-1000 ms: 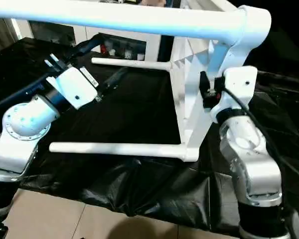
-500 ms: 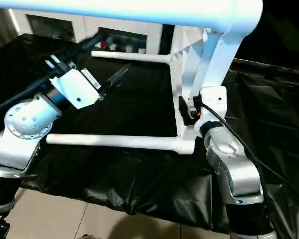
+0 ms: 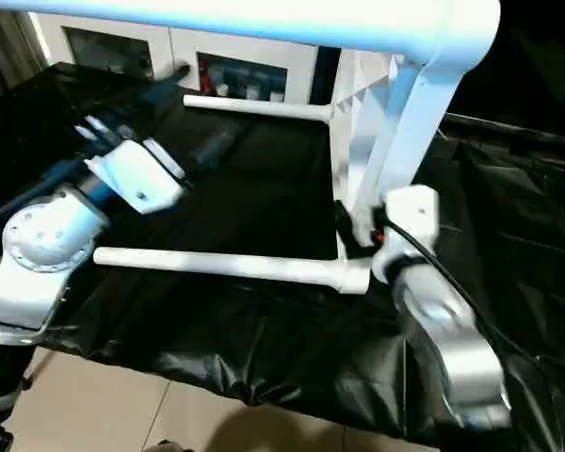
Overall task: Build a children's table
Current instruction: Flip table
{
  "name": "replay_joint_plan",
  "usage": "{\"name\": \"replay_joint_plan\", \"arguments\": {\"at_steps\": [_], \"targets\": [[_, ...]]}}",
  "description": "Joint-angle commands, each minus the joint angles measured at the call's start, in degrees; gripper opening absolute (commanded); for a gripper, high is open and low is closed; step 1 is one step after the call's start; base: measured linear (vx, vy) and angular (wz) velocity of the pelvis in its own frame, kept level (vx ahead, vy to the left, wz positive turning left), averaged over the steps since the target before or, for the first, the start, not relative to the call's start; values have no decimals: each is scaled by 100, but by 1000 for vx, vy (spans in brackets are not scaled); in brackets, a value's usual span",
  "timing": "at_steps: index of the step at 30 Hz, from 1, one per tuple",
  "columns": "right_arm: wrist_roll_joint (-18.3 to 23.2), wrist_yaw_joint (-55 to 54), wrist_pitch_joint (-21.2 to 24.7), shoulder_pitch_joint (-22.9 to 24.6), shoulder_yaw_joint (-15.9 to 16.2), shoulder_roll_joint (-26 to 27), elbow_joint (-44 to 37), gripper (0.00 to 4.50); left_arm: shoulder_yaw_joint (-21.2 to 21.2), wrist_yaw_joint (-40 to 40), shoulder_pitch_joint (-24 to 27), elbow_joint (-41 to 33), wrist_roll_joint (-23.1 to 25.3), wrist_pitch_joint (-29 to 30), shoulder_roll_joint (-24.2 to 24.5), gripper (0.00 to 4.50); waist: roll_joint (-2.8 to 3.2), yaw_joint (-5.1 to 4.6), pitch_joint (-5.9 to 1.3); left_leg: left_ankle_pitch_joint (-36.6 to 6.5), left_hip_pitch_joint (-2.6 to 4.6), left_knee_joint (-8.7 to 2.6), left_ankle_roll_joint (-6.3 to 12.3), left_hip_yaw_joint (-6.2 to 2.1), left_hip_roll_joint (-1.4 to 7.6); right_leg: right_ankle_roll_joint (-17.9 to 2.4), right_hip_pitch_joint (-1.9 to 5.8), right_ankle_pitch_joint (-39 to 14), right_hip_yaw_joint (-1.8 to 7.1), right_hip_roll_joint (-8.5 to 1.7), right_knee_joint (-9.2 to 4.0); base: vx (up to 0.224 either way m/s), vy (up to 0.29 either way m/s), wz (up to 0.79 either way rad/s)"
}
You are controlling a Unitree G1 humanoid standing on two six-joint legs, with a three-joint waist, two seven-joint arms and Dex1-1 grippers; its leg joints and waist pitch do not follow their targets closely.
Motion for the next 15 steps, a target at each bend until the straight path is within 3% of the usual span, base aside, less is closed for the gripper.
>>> {"name": "replay_joint_plan", "arguments": {"at_steps": [1,2,3,4,5,7,10,15], "targets": [[272,387,-104,142,-136,-160,-252,445,30,35,-6,-90,123,-98,77,369,37,19,-296,-1196,168,-466,-103,-276,536,-819,181,-494,353,-504,-374,0,0,0],[381,633,-169,270,-186,-291,-339,445,45,58,-33,-82,189,-136,107,369,21,26,-290,-1242,161,-474,-95,-278,532,-802,189,-552,352,-500,-388,0,0,0],[581,936,-200,404,-326,-447,-435,445,66,89,-76,-43,236,-152,124,369,55,43,-286,-1335,166,-475,-99,-288,544,-788,188,-607,355,-513,-393,0,0,0],[685,1084,-200,464,-417,-533,-479,445,76,110,-105,-12,270,-154,135,369,37,46,-288,-1352,160,-471,-91,-284,540,-786,196,-609,356,-511,-396,0,0,0],[850,1335,-189,563,-572,-683,-535,445,96,155,-154,57,324,-175,154,369,58,51,-279,-1403,156,-480,-75,-295,539,-801,196,-672,354,-521,-409,0,0,0],[918,1458,-165,601,-608,-756,-555,445,108,173,-173,85,330,-175,155,369,55,53,-280,-1415,157,-474,-68,-298,537,-812,191,-708,351,-518,-412,0,0,0],[1338,2204,-66,795,-766,-1135,-751,445,232,391,-314,236,443,-143,118,369,59,57,-281,-1452,154,-461,-19,-306,531,-862,205,-781,344,-524,-430,0,0,0],[1915,2981,259,991,-787,-1686,-1072,445,179,500,-559,504,755,-327,271,369,61,85,-294,-1251,148,-435,154,-327,550,-889,232,-495,335,-530,-408,0,0,0]]}}
